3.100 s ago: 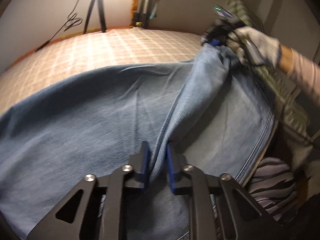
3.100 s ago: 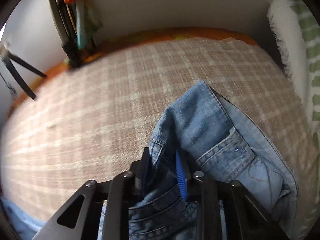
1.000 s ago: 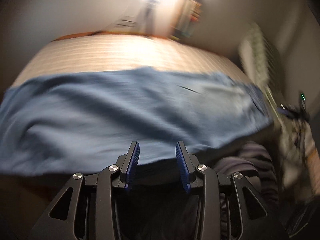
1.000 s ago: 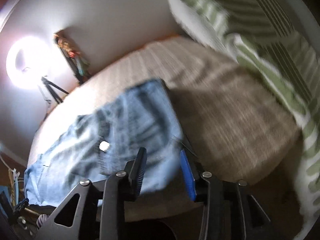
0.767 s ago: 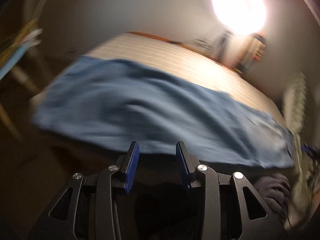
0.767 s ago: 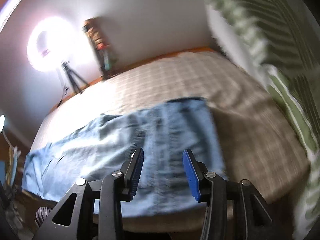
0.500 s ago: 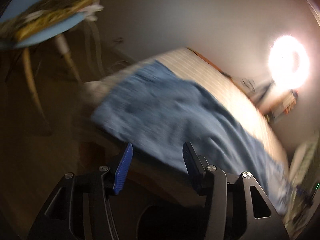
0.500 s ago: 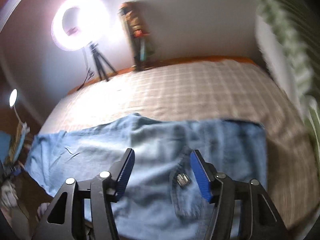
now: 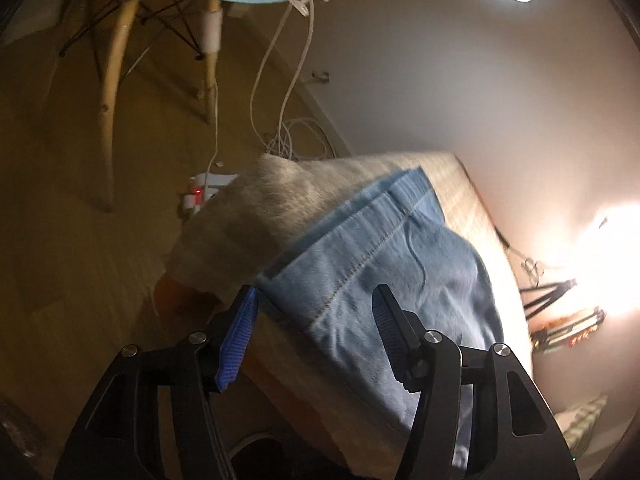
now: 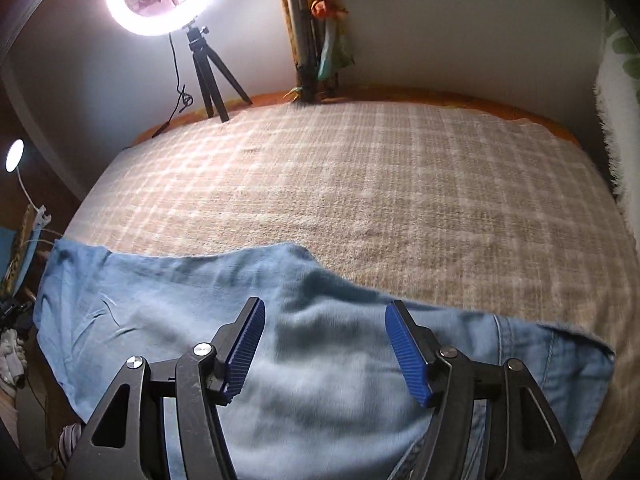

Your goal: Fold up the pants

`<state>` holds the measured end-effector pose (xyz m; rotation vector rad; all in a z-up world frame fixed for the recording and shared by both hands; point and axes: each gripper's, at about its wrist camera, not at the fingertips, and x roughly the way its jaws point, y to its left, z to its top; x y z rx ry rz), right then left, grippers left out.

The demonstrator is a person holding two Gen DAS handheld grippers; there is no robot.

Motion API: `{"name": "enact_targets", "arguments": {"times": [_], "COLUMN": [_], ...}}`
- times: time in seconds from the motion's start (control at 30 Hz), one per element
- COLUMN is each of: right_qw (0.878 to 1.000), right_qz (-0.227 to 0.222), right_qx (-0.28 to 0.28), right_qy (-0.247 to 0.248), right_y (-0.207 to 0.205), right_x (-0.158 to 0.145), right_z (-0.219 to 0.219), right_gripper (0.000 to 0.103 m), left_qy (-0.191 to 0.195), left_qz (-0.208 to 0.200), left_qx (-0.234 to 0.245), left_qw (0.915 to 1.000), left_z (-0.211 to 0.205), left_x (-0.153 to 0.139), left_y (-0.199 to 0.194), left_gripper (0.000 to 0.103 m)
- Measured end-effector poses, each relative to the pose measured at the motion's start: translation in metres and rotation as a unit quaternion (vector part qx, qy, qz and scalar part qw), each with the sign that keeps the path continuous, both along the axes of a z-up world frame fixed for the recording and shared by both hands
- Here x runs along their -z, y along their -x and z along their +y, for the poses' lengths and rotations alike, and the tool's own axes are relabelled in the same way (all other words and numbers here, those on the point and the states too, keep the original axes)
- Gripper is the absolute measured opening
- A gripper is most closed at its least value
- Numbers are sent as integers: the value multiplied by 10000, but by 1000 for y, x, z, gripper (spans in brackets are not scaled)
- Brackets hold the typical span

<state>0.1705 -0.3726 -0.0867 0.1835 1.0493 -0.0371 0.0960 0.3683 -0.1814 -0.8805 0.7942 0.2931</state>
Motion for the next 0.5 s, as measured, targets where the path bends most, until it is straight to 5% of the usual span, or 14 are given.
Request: {"name": "enact_targets", "arguments": {"times": [0.23, 0.43, 0.5], "right_qw": [9999, 9997, 9996], "right_qz": [93, 94, 106], "right_qx": [44, -13, -43], "right_qy": [-43, -207, -274], "right_y": [-8, -16, -20], "right_x": [9, 9, 9], "right_z": [-4, -7, -11], "right_gripper": [67, 73, 77], "left_qy": [49, 666, 653], "left_qz": [188, -44, -144], "left_qx": [90, -246, -325], "left_qw": [9998, 9975, 9972], "left_z": [-2, 1, -2], "left_x": [17, 33, 32], "left_y": [-14, -13, -10], "left_gripper": [62, 62, 54]}}
